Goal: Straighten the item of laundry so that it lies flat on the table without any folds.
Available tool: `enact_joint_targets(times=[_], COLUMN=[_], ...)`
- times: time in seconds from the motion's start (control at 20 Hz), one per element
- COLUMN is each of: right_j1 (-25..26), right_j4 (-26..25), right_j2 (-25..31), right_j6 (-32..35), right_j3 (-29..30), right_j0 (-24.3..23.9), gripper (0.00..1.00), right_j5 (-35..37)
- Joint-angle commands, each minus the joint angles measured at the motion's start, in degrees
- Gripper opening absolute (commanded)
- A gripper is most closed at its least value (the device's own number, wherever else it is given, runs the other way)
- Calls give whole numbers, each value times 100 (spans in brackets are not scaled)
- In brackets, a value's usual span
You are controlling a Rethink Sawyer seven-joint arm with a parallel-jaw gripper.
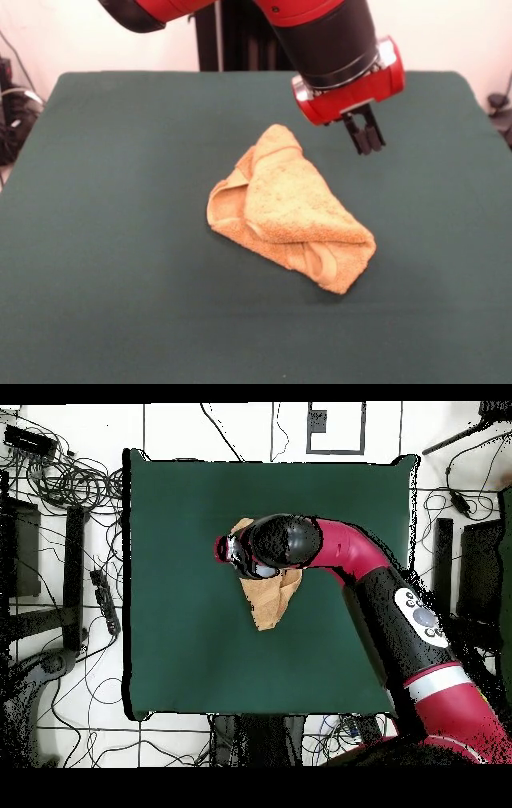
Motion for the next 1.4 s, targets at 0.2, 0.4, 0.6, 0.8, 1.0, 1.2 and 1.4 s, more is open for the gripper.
enact_joint_targets(times=[0.2, 0.4, 0.6, 0.8, 1.0, 1.2, 1.4], right_j1=[325, 300, 336, 347, 330, 418, 491], right_j4=[-66, -125, -101, -84, 27, 47, 24], right_j2=[-239, -197, -212, -213, -257, -104, -64], right_j6=[-226, -134, -111, -86, -6, -99, -249], right_j3=[-44, 13, -82, -101, -17, 153, 13], right_j0=[215, 187, 209, 214, 120, -143, -219], gripper=[0, 0, 0, 0, 0, 0, 0], right_j5=[598, 159, 238, 233, 407, -58, 22])
